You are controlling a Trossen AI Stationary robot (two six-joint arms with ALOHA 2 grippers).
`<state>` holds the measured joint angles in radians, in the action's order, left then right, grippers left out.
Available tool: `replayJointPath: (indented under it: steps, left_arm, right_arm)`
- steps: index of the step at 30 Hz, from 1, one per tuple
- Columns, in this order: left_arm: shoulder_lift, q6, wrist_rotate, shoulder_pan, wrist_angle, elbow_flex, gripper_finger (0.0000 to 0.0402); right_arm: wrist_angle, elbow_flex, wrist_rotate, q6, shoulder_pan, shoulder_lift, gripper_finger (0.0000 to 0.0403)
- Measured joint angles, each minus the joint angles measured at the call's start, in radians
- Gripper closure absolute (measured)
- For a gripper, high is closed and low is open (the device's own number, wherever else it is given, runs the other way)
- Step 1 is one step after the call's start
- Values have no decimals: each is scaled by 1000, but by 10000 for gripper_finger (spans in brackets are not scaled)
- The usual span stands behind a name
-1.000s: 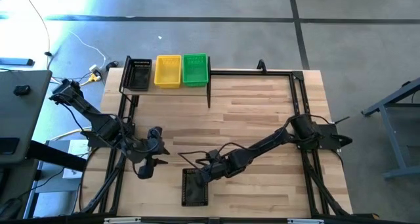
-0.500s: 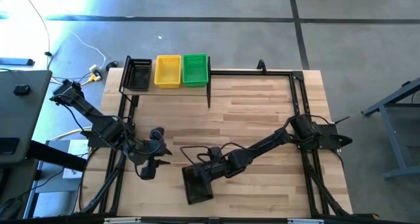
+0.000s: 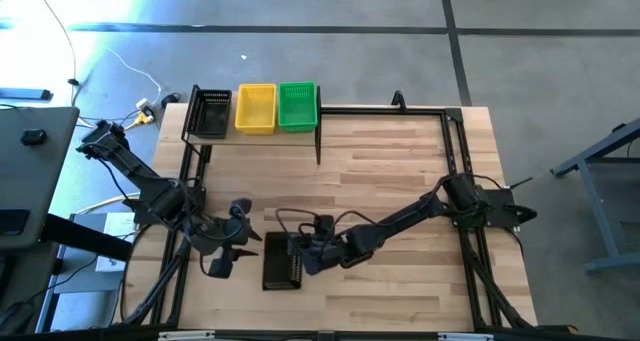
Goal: Stack baskets on shelf by color
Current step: Stack the black bin on top of the black bin
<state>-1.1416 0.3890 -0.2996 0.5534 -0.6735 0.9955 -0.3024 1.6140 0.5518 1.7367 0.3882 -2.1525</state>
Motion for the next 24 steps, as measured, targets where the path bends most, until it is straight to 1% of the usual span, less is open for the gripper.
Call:
replayJointPath:
  steps: [4, 11, 18, 24]
  left_arm:
    - [0, -8, 9, 15, 0, 0, 245]
    - [-15, -82, 24, 32, -5, 0, 245]
    - [-73, -174, 28, 38, -32, 0, 245]
    - [-114, -183, 27, 38, -99, 0, 245]
  right_arm:
    - [-2, 33, 2, -29, -31, 0, 402]
    - [-7, 75, -6, -35, -84, 0, 403]
    - [-15, 101, -27, -35, -120, 1, 403]
    - [-17, 101, -48, -36, -142, 1, 403]
